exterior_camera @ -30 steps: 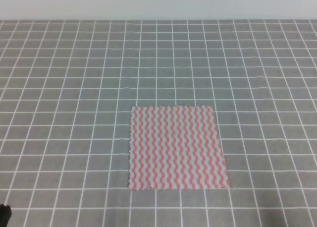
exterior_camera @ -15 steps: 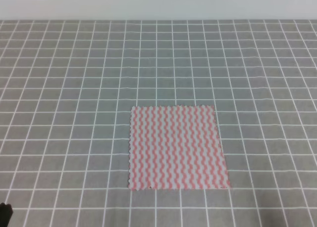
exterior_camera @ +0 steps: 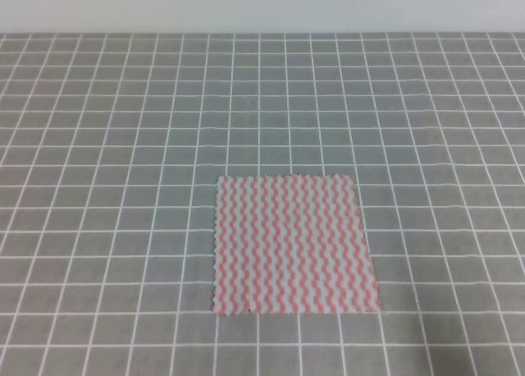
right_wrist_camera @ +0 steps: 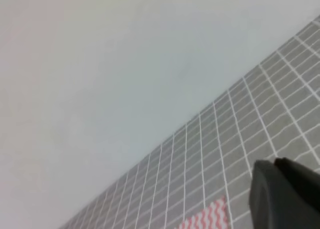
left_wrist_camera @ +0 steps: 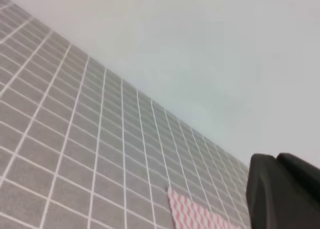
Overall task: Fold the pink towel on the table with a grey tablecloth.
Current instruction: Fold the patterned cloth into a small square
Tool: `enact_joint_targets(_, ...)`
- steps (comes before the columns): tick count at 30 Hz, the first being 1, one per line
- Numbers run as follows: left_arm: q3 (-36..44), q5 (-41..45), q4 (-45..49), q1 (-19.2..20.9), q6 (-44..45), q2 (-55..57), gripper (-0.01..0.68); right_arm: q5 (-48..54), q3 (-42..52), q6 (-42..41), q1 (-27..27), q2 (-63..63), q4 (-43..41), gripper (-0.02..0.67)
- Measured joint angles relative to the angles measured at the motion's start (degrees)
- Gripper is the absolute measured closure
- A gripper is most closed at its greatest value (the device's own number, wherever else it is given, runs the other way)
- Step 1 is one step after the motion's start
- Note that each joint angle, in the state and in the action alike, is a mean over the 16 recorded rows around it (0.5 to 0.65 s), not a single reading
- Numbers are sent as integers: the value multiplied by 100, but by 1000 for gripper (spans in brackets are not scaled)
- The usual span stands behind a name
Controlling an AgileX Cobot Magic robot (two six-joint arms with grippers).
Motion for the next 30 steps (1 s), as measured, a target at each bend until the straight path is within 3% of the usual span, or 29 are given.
enact_joint_targets(6, -298, 247, -220, 0, 67, 279, 675, 247, -355, -67, 1, 326, 68, 665)
enact_joint_targets(15, -1431, 1442, 236, -2, 649, 1876, 674, 1196, -1261, -173, 1, 1850, -664, 665)
enact_joint_targets(21, -2062, 2043, -197, -9, 1884, 3320, 675, 1918, -1758, -446, 3, 3208, -941, 665)
enact_joint_targets(30, -2280, 2418, -2340, -20, 4497, 4961, 674, 2338, -2289, -1221, 473, 4866, -328, 665)
